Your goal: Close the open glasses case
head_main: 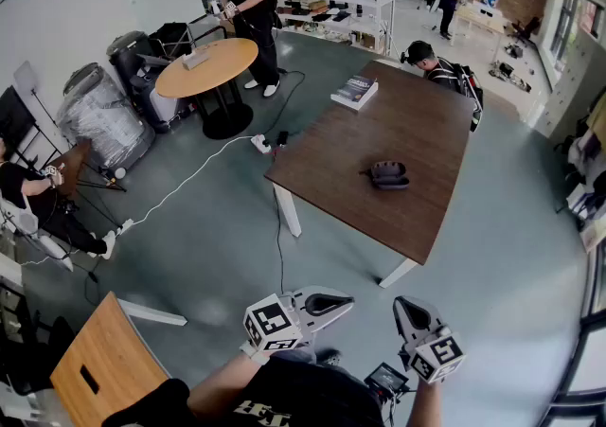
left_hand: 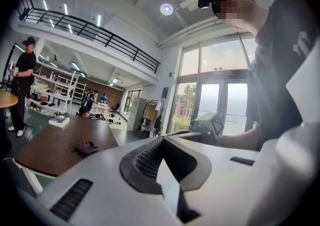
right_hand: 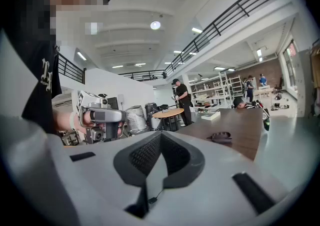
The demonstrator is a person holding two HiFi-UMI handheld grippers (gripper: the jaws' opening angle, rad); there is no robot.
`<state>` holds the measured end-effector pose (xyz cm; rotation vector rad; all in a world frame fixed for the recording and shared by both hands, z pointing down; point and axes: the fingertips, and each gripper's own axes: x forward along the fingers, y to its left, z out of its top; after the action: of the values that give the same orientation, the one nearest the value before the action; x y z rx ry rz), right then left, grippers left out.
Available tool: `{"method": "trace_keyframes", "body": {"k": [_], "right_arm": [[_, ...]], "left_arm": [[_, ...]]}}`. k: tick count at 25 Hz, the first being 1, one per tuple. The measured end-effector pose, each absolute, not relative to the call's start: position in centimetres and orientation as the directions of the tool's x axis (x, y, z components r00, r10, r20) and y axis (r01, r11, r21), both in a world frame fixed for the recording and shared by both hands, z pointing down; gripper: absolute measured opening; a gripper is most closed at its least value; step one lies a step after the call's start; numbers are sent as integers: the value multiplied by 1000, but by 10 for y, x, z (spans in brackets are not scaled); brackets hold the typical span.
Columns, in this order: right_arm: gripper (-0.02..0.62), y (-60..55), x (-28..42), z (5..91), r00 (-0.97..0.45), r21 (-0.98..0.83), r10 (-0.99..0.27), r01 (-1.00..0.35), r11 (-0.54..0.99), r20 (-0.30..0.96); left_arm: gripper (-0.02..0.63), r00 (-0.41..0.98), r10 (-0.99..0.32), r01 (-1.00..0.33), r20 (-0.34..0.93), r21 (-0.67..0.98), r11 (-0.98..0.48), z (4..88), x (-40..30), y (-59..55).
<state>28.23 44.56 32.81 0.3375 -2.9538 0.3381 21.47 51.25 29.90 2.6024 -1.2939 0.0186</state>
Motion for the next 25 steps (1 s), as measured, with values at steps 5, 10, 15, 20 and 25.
{"method": "trace_keyframes", "body": {"k": [5, 10, 15, 20, 25], "right_arm": [[-12, 430, 262, 333, -956, -139, -183, -219, 966, 230], [-12, 395, 249, 335, -940, -144, -226, -268, 953, 256], [-12, 359, 211, 325, -925, -108, -261, -299, 948, 276], [-12, 339, 151, 317, -932, -74, -248, -276, 958, 263], [-12, 321, 102, 321, -922, -42, -245, -269, 962, 300]], "left_arm": [[6, 630, -772, -768, 90, 223, -600, 301, 203, 491], [6, 650, -758, -744, 53, 246, -621, 301, 181, 456], [6, 670, -741, -725, 33, 242, -645, 292, 145, 424], [6, 671, -741, -723, 18, 237, -649, 288, 92, 400], [6, 666, -746, -724, 6, 245, -645, 288, 43, 378]]}}
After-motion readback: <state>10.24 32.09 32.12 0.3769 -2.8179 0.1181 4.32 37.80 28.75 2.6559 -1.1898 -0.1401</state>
